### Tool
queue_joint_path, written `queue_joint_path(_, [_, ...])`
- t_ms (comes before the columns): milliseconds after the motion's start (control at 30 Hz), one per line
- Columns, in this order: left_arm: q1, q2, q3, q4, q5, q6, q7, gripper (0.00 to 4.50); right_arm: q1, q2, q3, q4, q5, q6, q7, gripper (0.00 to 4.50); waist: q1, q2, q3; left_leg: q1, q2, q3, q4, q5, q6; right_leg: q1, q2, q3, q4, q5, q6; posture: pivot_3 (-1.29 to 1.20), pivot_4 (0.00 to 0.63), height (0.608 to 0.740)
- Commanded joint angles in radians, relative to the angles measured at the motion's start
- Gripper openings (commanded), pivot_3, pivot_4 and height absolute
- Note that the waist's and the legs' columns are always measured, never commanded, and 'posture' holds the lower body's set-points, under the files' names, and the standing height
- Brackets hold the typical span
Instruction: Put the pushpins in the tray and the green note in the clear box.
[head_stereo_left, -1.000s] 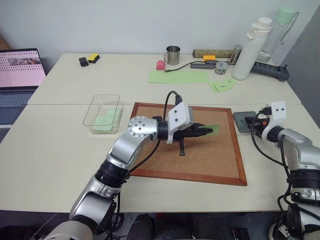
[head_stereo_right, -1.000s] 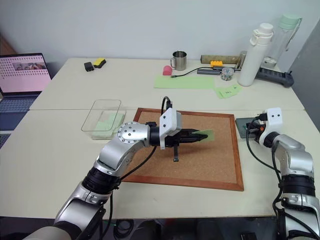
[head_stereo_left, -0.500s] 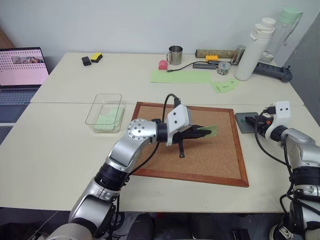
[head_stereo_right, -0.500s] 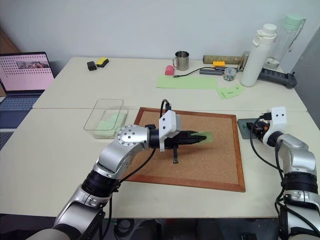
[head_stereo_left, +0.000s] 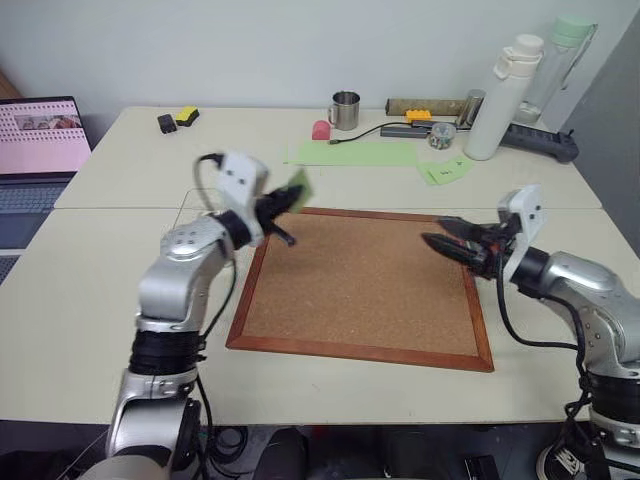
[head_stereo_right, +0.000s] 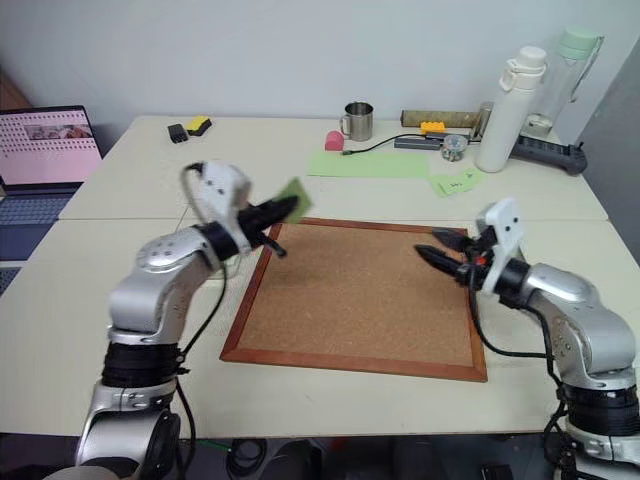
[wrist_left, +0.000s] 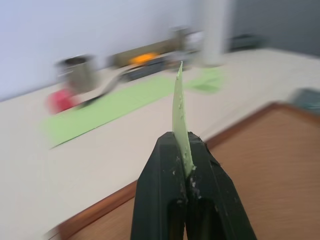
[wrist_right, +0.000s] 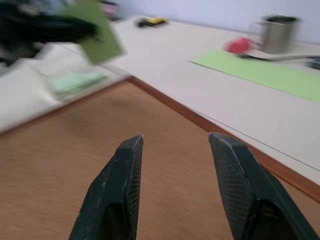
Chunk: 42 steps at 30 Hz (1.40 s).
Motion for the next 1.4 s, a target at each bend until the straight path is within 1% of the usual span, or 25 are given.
queue_joint_path(33, [0.004,0.031,0.084,-0.003,0.06,-0.007,0.135,0.0,-0.086,0.03,0.019,-0.091,0.085,0.068,-0.049,2.17,0.007,-0.001,0.0,0.0,0.0,0.0,0.0,0.0,0.0,0.0,0.0,0.0,0.0,0.0,0.0,0.0,0.15,0.74])
queue_joint_path(167, [-0.008,0.04,0.127,0.059,0.09,-0.006,0.224,0.0,-0.148,0.051,0.038,-0.102,0.12,0.101,-0.073,2.17,0.019,-0.001,0.001,-0.001,-0.002,-0.002,0.001,0.0,0.0,0.0,-0.002,-0.003,-0.001,0.0,0.0,0.0,0.15,0.74])
queue_joint_path(300, [0.003,0.038,0.098,0.082,0.114,-0.006,0.242,0.0,-0.17,0.053,0.05,-0.098,0.127,0.107,-0.073,2.17,0.024,-0.001,0.001,-0.003,-0.002,-0.003,0.001,0.0,0.0,0.0,-0.002,-0.004,-0.001,0.0,0.0,0.0,0.15,0.74])
queue_joint_path(500, [0.016,0.035,0.067,0.142,0.136,-0.035,0.241,0.0,-0.155,0.034,0.057,-0.105,0.122,0.103,-0.073,2.17,0.021,-0.001,0.001,-0.003,-0.001,-0.002,0.0,0.0,0.0,-0.001,-0.002,-0.004,-0.001,0.0,0.0,0.0,0.15,0.74])
queue_joint_path(533, [0.017,0.032,0.066,0.151,0.137,-0.042,0.243,0.19,-0.152,0.031,0.056,-0.107,0.123,0.104,-0.075,2.19,0.021,-0.001,0.001,-0.003,-0.001,-0.003,0.0,0.0,0.0,-0.001,-0.002,-0.004,-0.001,0.0,0.0,0.0,0.15,0.74])
queue_joint_path(633, [0.014,0.028,0.065,0.165,0.132,-0.051,0.242,0.59,-0.148,0.024,0.052,-0.108,0.123,0.103,-0.081,2.19,0.02,-0.001,0.001,-0.003,-0.001,-0.003,0.0,0.0,0.0,-0.001,-0.002,-0.004,-0.001,0.0,0.0,0.0,0.15,0.74])
queue_joint_path(800, [0.017,0.029,0.064,0.158,0.127,-0.057,0.234,1.56,-0.144,0.017,0.048,-0.107,0.123,0.099,-0.089,2.19,0.02,-0.001,0.001,-0.003,-0.001,-0.002,0.0,0.0,0.0,-0.001,-0.002,-0.004,-0.001,0.0,0.0,0.0,0.15,0.74])
queue_joint_path(933, [0.03,0.051,0.054,0.129,0.131,-0.062,0.207,2.29,-0.14,0.02,0.045,-0.104,0.122,0.094,-0.097,2.19,0.019,-0.001,0.001,-0.003,-0.001,-0.002,0.0,0.0,0.0,-0.001,-0.002,-0.004,-0.001,0.0,0.0,0.0,0.15,0.74])
queue_joint_path(1033, [0.03,0.067,0.045,0.084,0.115,-0.05,0.165,2.75,-0.137,0.015,0.039,-0.102,0.118,0.09,-0.1,2.19,0.016,-0.001,0.001,-0.003,-0.001,-0.002,0.0,0.0,0.0,-0.001,-0.002,-0.004,-0.001,0.0,0.0,0.0,0.15,0.74])
queue_joint_path(1100, [0.029,0.079,0.035,0.054,0.094,-0.035,0.119,3.09,-0.134,0.009,0.036,-0.099,0.114,0.085,-0.1,2.19,0.016,-0.001,0.001,-0.003,-0.001,-0.003,0.0,0.0,0.0,-0.001,-0.002,-0.004,-0.001,0.0,0.0,0.0,0.15,0.74])
queue_joint_path(1133, [0.029,0.083,0.03,0.025,0.059,-0.014,0.077,3.34,-0.127,0.001,0.032,-0.097,0.11,0.08,-0.096,2.19,0.016,-0.001,0.001,-0.003,-0.001,-0.003,0.0,0.0,0.0,-0.001,-0.002,-0.004,-0.001,0.0,0.0,0.0,0.15,0.74])
queue_joint_path(1167, [0.028,0.086,0.028,0.005,0.035,0.003,0.046,3.41,-0.123,-0.005,0.03,-0.096,0.108,0.077,-0.094,2.19,0.016,-0.001,0.001,-0.003,-0.001,-0.002,0.0,0.0,0.0,-0.001,-0.002,-0.004,-0.001,0.0,0.0,0.0,0.15,0.74])
queue_joint_path(1267, [0.045,0.134,-0.014,-0.09,-0.061,0.097,-0.109,4.01,-0.074,-0.077,0.027,-0.082,0.07,0.039,-0.035,2.19,0.016,-0.001,0.001,-0.004,-0.001,-0.003,0.0,0.0,0.0,-0.001,-0.002,-0.004,-0.001,0.0,0.0,0.0,0.15,0.74])
queue_joint_path(1400, [0.086,0.201,-0.075,-0.179,-0.149,0.152,-0.275,4.01,-0.024,-0.147,0.014,-0.05,0.047,0.001,0.031,2.19,0.01,-0.001,0.001,-0.004,-0.001,-0.002,0.0,0.0,0.0,-0.001,-0.002,-0.004,-0.002,0.0,0.0,0.0,0.15,0.74])
